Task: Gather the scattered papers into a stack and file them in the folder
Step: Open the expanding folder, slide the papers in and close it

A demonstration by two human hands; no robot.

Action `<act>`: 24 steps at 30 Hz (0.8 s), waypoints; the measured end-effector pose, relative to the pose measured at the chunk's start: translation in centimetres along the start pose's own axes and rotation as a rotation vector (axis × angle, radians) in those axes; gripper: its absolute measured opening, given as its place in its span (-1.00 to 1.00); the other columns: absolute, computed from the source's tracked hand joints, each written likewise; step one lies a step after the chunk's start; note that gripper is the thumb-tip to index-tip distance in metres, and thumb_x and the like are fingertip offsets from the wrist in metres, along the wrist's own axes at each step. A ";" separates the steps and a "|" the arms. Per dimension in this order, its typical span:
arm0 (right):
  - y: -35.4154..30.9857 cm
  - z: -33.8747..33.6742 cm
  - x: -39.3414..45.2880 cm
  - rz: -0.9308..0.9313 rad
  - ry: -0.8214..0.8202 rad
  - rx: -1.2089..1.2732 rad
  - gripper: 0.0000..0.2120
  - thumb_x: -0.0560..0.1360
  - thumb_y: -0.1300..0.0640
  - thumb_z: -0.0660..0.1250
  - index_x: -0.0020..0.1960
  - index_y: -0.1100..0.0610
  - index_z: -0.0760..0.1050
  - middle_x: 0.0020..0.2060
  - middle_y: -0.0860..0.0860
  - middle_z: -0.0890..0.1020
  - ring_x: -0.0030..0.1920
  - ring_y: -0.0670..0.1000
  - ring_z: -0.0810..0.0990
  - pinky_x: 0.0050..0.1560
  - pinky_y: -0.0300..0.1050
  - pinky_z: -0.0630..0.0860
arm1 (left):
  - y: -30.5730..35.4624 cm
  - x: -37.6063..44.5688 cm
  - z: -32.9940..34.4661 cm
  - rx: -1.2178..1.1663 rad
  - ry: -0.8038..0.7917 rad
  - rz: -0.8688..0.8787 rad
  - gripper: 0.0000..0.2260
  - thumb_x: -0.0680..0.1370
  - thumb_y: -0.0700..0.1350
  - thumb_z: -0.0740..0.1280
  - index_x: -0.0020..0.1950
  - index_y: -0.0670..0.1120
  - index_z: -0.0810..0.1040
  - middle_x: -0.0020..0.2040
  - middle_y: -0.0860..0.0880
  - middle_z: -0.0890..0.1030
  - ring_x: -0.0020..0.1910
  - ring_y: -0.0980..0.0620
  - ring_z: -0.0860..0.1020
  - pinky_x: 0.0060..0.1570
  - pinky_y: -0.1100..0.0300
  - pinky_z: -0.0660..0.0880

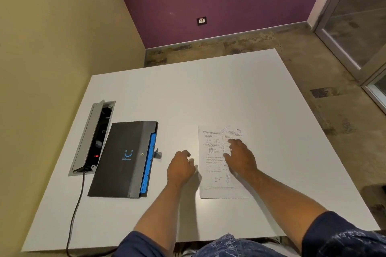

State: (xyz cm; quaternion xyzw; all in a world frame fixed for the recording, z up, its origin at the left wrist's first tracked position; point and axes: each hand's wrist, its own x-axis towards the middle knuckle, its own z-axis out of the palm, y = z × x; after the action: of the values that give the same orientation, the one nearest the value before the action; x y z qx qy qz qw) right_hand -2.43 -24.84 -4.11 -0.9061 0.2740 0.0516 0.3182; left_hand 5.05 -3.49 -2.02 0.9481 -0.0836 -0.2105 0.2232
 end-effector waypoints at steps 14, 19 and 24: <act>-13.7 5.2 2.3 -0.280 -0.255 0.047 -0.49 0.59 0.07 0.33 0.52 0.02 0.37 0.32 -0.07 0.57 0.28 0.02 0.57 0.27 -0.09 0.48 | -9.2 0.8 -7.8 0.338 0.312 0.047 -0.78 0.58 0.02 0.31 0.18 -0.03 0.47 0.05 -0.01 0.62 -0.01 -0.06 0.61 -0.02 0.03 0.58; -17.3 8.2 2.7 -0.302 -0.362 -0.009 -0.43 0.59 0.01 0.33 0.57 0.07 0.31 0.42 0.01 0.51 0.37 0.08 0.52 0.36 -0.02 0.45 | -12.7 1.0 -8.2 0.373 0.119 -0.111 -0.35 0.58 0.15 0.34 0.57 -0.05 0.20 0.55 -0.07 0.34 0.48 -0.14 0.39 0.39 -0.07 0.44; -20.4 11.3 3.0 -0.262 -0.384 0.016 -0.42 0.58 -0.07 0.38 0.52 0.12 0.38 0.35 0.07 0.56 0.31 0.13 0.55 0.28 0.03 0.50 | -14.4 1.1 -8.4 0.364 0.038 -0.181 -0.29 0.61 0.15 0.30 0.65 -0.07 0.08 0.64 -0.06 0.19 0.59 -0.16 0.22 0.47 -0.15 0.33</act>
State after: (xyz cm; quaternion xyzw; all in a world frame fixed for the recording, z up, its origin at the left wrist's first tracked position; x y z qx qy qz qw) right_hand 11.77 -6.17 -2.74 -0.9049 0.0891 0.1791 0.3756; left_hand 10.64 12.26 -2.18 0.9803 -0.0305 -0.1931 0.0300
